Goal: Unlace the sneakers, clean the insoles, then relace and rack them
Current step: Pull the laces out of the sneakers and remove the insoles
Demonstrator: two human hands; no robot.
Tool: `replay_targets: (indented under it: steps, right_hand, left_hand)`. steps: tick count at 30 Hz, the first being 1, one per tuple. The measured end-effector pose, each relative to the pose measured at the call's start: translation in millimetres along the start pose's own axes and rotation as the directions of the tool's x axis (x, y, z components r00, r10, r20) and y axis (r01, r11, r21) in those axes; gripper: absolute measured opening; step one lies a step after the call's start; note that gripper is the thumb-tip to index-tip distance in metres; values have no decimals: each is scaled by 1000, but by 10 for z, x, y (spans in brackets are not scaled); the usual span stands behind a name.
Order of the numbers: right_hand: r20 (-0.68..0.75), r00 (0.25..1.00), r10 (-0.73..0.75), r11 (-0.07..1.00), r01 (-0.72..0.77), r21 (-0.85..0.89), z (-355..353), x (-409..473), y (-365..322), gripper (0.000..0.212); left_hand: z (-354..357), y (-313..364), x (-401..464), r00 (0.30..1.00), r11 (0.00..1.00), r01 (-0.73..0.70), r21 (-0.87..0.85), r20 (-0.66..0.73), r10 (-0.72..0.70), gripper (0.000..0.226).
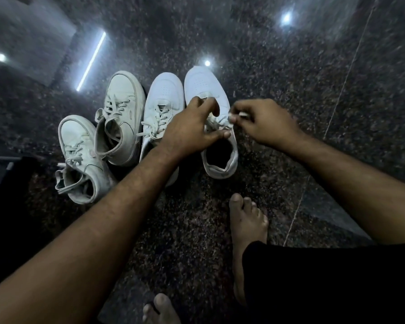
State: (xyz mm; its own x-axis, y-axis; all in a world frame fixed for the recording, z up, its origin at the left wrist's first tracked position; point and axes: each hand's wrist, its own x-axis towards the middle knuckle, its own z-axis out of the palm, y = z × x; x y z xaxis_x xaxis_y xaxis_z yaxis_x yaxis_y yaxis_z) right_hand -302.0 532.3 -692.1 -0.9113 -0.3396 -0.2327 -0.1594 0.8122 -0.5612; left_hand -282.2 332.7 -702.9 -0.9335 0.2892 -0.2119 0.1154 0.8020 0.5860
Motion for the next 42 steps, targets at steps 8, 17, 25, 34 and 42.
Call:
replay_targets:
  steps: [8,17,25,34,42]
  right_hand:
    - [-167,963,210,883,-113,456,16,192,79,11]
    - [-155,973,-169,976,187,113,216,67,-89,17]
    - [-48,984,-171,980,175,92,304,153,-156,15]
    - [27,962,-271,962,270,29,331,112,-141,22]
    - [-167,963,211,773,-59,632,126,273,-293,35]
  left_hand:
    - [122,79,28,991,997,79,-20,-105,-81,39]
    - [86,-126,-59,971,988,-15,-156,-240,-23,38]
    - [158,-224,-104,955,973,-23,-228,-293,-46,15]
    - [-180,37,-103,835,328,163,-930,-47,-549,14]
    - [-615,-99,25,610,309,1,-951,-244,-754,12]
